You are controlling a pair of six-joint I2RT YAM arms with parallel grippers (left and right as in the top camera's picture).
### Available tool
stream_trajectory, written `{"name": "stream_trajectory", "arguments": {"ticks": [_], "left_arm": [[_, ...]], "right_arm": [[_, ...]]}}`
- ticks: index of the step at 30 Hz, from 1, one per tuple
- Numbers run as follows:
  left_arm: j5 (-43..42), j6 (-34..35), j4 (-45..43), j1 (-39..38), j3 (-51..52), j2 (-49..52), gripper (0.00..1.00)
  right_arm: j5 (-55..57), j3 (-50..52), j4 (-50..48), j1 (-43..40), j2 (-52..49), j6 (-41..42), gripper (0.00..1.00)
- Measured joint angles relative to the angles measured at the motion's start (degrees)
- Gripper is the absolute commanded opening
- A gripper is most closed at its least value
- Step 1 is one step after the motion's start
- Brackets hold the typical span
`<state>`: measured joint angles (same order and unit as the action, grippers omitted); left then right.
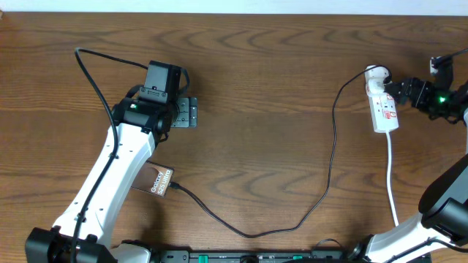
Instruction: Plug charger to phone and switch on socket
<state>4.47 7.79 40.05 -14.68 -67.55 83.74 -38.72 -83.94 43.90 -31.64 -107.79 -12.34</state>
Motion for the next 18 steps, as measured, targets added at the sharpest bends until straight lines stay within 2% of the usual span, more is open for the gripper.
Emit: {"name": "stream_trajectory", "arguments": {"ticks": [18], "left_arm": [[0.0, -0.2, 0.0, 0.0, 0.0, 0.0, 0.88]], "right_arm": [[2.3, 0.0, -4.0, 2.8, -8.9, 1.5, 0.99]]}}
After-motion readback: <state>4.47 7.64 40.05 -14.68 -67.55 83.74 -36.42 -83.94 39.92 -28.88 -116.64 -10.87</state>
